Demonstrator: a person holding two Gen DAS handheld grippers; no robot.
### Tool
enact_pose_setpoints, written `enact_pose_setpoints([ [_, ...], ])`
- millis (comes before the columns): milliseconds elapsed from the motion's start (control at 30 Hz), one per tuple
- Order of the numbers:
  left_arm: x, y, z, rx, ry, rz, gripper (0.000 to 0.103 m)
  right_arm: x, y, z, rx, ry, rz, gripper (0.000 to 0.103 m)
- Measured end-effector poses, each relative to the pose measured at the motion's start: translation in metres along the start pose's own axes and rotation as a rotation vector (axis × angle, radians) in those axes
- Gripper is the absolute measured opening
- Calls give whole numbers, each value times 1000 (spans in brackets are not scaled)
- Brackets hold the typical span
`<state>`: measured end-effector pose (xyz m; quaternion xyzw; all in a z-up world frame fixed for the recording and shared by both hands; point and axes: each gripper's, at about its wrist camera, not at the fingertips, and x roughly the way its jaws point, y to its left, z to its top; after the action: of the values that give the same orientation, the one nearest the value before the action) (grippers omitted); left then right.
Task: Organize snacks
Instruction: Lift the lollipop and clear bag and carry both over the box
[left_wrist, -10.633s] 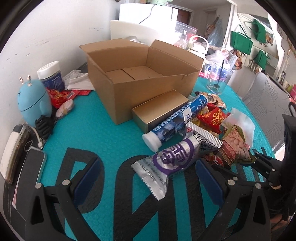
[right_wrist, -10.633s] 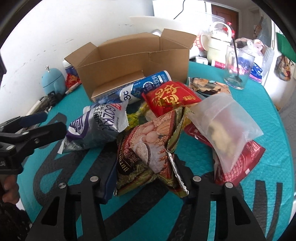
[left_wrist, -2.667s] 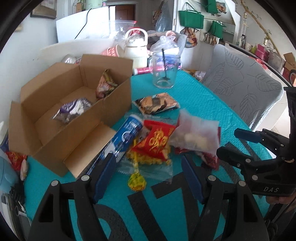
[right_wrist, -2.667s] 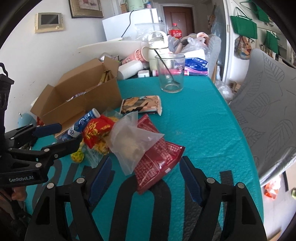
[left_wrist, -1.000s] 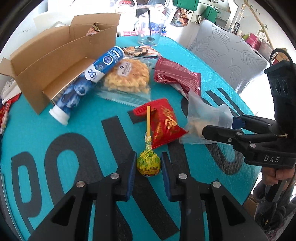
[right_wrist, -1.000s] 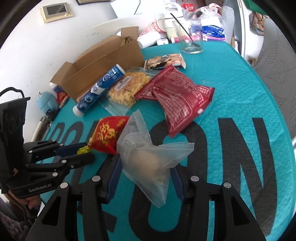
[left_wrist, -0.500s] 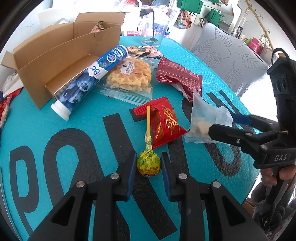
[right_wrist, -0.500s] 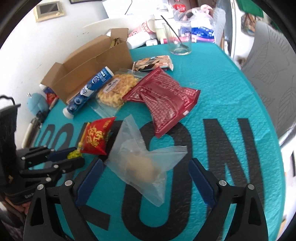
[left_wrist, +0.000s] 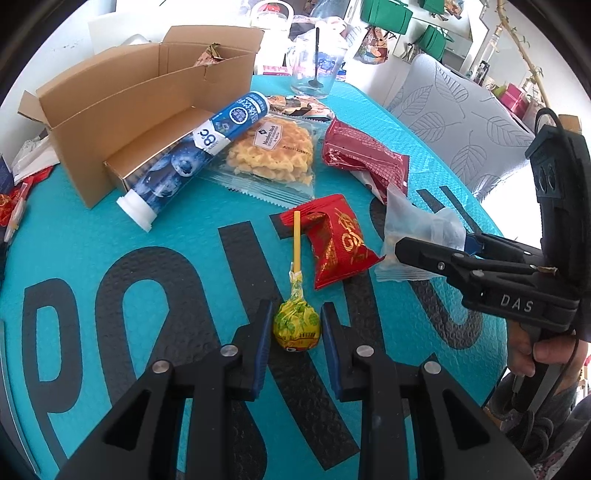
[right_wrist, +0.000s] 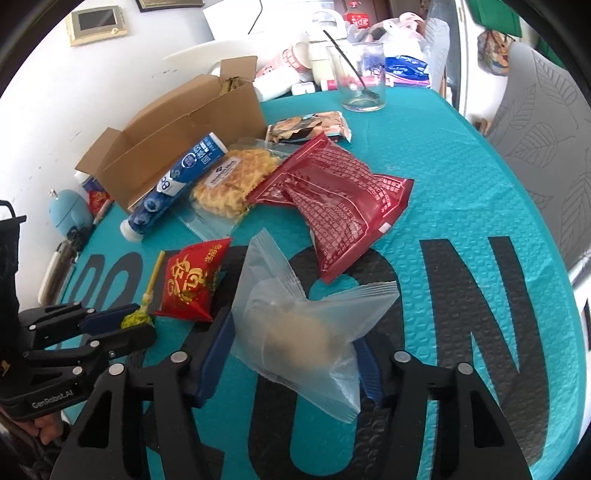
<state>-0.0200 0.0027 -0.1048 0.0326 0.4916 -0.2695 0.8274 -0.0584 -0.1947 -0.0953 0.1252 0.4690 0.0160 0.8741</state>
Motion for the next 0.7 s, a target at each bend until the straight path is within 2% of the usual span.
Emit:
enact_pose_setpoints([
  [133, -4, 1, 0, -6, -10, 0, 26, -3, -6, -2, 30, -10, 17, 52],
  [433, -24, 3, -3, -18, -58, 34, 26, -15, -5, -3, 40, -32, 66, 51],
  [700, -45, 5, 2, -32, -109, 31, 26, -30, 16, 0, -13, -55, 103, 51],
])
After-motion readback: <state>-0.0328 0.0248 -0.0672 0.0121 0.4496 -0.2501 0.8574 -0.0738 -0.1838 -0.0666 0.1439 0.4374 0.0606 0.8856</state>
